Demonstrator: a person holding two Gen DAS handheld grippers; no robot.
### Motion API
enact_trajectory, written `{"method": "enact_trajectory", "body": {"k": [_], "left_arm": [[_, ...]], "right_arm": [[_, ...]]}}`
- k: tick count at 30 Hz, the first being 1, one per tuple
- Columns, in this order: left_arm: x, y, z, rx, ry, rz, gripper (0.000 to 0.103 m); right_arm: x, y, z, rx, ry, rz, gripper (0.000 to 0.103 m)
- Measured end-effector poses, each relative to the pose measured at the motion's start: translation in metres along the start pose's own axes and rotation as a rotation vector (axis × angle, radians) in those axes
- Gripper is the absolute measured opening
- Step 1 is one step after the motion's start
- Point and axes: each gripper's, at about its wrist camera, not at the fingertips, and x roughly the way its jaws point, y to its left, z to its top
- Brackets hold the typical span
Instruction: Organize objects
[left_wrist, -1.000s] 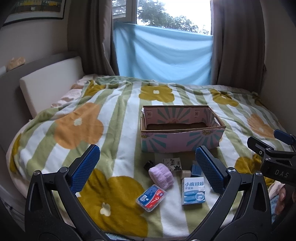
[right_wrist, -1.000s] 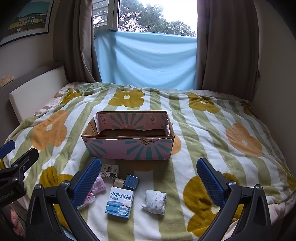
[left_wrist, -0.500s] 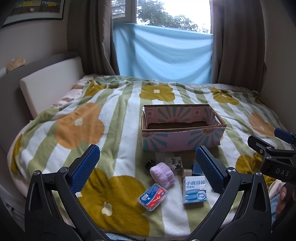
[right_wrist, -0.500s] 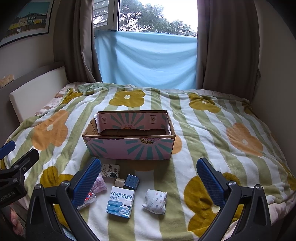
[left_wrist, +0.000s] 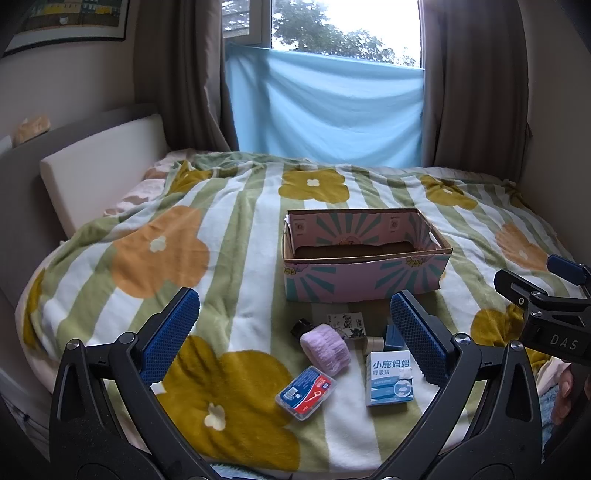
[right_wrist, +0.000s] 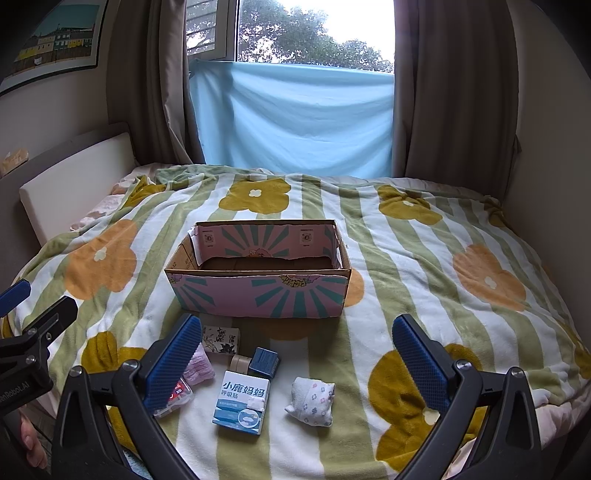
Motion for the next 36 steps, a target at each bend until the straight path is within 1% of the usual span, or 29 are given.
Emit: {"method": "enact_trajectory", "body": {"k": [9,10,15,19,23,28,31,36], "left_arm": [[-0.001,0.003,0.0,0.002,-0.002,0.002,0.103],[-0.001,0.005,0.0,-0.071,-0.003,0.121,0.103],[0.001,0.015,-0.001,-0.079,0.01,0.123,0.103],[0.011,0.021,-0.006,-0.073,0.038,0.12,0.103],[0.027,0.025,-0.017,-0.064,0.075,0.09,0.103],[0.053,0.027,-0.038,-0.04,0.143,0.076,0.103],[0.073,0.026,-0.055,-0.02,0.191,0.071,0.103],[0.104,0.024,-0.084,0.01,0.266,0.052,0.103]], "right_arm": [[0.0,0.0,0.0,0.002,0.0,-0.002,0.103],[0.001,0.001,0.0,0.002,0.0,-0.003,0.103],[0.006,0.001,-0.005,0.004,0.013,-0.006,0.103],[0.014,-0.003,-0.01,0.009,0.035,-0.009,0.103],[0.026,-0.007,-0.018,0.01,0.064,-0.006,0.103],[0.046,-0.014,-0.03,0.005,0.114,-0.016,0.103],[0.06,-0.018,-0.038,0.015,0.145,-0.008,0.103],[0.083,-0.019,-0.054,0.005,0.198,-0.022,0.103]]}}
